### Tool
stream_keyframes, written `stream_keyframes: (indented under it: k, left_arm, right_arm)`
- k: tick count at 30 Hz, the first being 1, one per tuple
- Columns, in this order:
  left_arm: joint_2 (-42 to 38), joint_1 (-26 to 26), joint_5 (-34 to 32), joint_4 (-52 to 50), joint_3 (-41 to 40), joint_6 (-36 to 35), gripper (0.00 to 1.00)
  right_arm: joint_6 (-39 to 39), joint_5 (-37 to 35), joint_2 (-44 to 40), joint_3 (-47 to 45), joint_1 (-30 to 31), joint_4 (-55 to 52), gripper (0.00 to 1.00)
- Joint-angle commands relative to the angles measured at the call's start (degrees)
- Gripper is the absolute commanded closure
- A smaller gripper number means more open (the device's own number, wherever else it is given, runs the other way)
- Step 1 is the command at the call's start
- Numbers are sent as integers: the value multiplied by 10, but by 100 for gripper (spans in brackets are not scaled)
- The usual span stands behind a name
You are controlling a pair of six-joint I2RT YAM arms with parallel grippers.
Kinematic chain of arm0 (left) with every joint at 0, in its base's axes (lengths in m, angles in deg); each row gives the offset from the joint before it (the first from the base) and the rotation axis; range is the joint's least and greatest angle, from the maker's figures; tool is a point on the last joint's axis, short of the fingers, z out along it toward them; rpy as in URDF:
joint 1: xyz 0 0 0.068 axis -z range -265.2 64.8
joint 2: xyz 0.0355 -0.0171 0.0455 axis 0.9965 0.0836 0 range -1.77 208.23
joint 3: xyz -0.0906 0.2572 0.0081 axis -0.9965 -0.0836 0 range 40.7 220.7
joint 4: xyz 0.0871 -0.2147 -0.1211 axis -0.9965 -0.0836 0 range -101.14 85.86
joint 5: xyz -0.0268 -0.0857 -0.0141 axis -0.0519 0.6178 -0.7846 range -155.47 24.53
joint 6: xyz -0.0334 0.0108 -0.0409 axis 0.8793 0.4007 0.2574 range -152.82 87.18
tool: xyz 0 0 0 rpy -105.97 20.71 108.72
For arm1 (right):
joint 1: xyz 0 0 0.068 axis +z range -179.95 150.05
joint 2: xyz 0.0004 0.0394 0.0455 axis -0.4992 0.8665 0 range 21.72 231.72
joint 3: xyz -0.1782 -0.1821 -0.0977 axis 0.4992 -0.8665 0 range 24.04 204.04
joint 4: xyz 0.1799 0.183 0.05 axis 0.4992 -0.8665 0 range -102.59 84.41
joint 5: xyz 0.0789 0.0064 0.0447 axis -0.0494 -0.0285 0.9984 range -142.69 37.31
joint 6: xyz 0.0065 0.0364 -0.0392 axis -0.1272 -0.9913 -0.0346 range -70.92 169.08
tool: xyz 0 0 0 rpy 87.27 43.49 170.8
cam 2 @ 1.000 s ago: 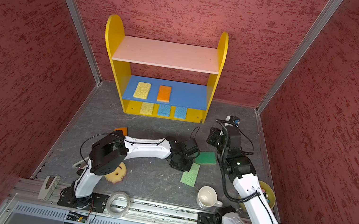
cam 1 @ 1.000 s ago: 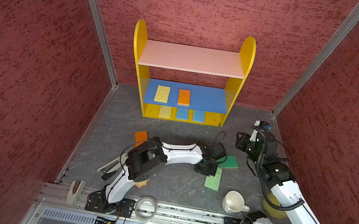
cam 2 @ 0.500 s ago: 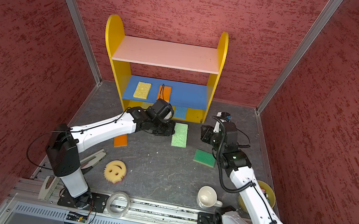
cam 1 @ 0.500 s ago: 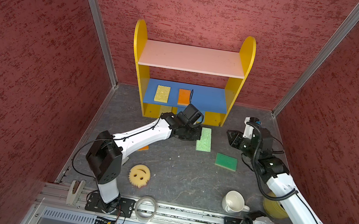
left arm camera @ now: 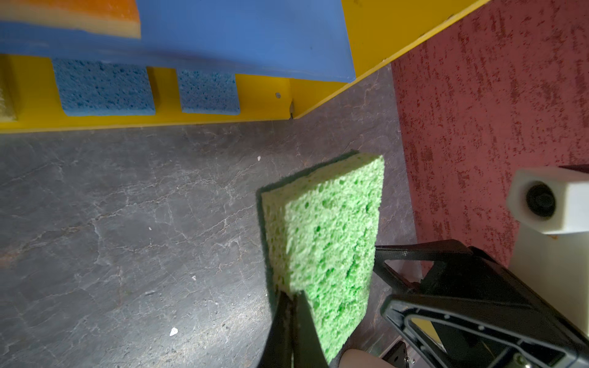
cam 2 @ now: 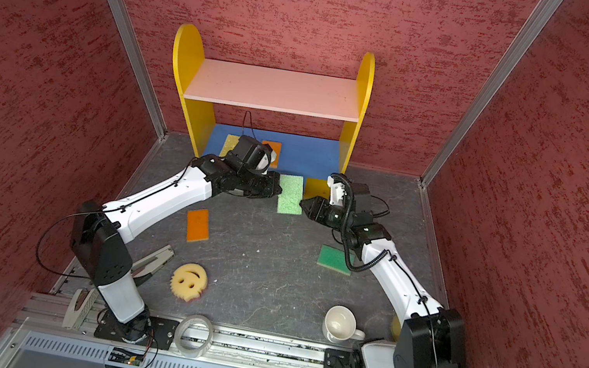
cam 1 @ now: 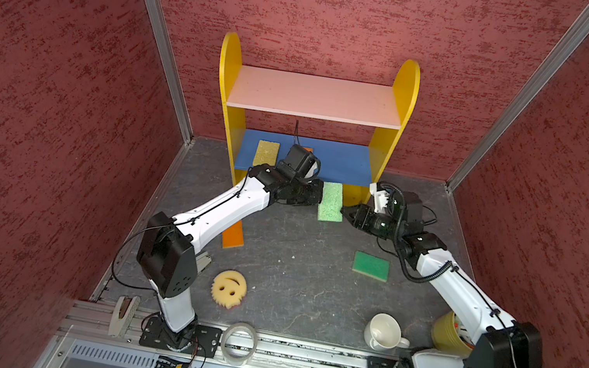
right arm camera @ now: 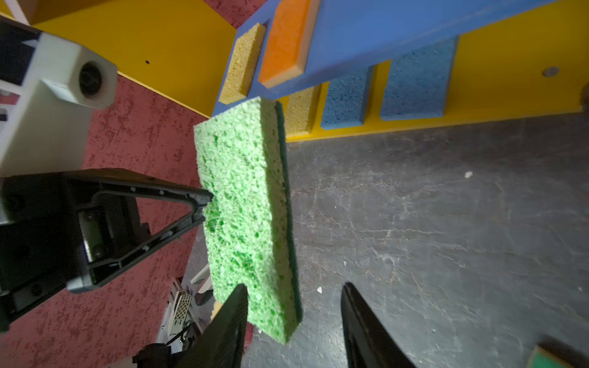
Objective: Arrange cleaning sponges on a shelf
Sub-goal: Place the cleaning sponge at the shelf.
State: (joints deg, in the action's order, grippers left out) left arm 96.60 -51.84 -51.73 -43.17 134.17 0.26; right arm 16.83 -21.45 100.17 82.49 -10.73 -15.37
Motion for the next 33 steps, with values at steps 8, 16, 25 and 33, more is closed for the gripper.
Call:
stream_keyframes:
  k: [8,16,25,33]
  left_arm:
    - [10,-25,45,11,25,-7,95]
    - [18,-31,58,5,39,-6,95]
    - [36,-45,56,20,42,3,93]
    - [61,-62,55,66,51,22,89]
  right_arm:
    - [-42,40,45,37,-3,88,62]
    - [-64,45,70,41,-1,123,74]
    - [-82,30,79,42,0,146,100]
    - [-76,1,127,90,-1,138,100]
